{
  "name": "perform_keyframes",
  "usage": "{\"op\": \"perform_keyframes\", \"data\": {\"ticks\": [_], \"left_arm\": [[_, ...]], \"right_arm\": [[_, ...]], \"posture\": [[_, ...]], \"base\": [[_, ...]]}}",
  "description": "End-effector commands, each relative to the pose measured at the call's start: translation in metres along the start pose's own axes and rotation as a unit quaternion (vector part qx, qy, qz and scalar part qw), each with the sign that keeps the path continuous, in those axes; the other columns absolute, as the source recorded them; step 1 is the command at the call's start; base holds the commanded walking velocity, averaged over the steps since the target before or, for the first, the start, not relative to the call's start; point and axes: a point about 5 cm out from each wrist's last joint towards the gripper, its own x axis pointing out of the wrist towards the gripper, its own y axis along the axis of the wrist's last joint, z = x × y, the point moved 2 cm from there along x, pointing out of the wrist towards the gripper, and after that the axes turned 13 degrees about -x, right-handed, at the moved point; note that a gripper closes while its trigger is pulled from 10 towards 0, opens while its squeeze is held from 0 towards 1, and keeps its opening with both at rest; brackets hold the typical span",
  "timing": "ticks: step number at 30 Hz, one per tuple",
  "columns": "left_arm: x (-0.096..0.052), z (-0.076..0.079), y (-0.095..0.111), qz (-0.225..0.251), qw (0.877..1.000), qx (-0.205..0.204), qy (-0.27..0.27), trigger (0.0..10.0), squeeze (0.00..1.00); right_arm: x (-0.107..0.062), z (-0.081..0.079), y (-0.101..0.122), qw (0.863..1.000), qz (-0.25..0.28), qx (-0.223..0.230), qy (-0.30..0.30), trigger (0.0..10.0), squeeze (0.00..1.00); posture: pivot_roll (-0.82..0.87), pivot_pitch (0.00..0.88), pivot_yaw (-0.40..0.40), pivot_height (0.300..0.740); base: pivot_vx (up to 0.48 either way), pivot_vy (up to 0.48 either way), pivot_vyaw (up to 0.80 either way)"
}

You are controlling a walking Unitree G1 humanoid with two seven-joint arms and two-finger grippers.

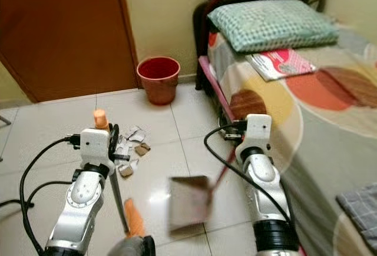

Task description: Sweep floor

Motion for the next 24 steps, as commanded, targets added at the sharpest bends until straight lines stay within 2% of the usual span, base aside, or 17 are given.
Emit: {"op": "perform_keyframes", "data": {"ticks": [1, 11, 19, 24], "left_arm": [[0.001, 0.002, 0.012, 0.030, 1.000, 0.001, -0.007, 10.0, 0.00], [-0.004, 0.002, 0.010, 0.027, 1.000, -0.009, -0.006, 10.0, 0.00], [-0.001, -0.006, 0.017, 0.035, 0.999, -0.004, -0.005, 10.0, 0.00], [0.003, -0.002, 0.028, 0.050, 0.999, -0.004, -0.017, 10.0, 0.00]], "right_arm": [[-0.002, 0.006, 0.004, 1.000, 0.010, -0.005, -0.008, 10.0, 0.00], [-0.007, 0.009, 0.000, 1.000, 0.007, -0.015, 0.003, 10.0, 0.00], [-0.005, 0.008, 0.004, 1.000, 0.012, -0.025, 0.004, 10.0, 0.00], [-0.003, 0.009, 0.011, 0.999, 0.020, -0.036, 0.003, 10.0, 0.00]], "posture": [[-0.02, 0.001, -0.016, 0.740], [-0.02, 0.004, -0.022, 0.740], [-0.01, 0.023, -0.020, 0.740], [-0.01, 0.027, -0.022, 0.740]], "base": [[0.000, 0.000, 0.00], [0.000, 0.000, 0.00], [0.000, 0.000, 0.76], [0.000, 0.000, 0.80]]}}
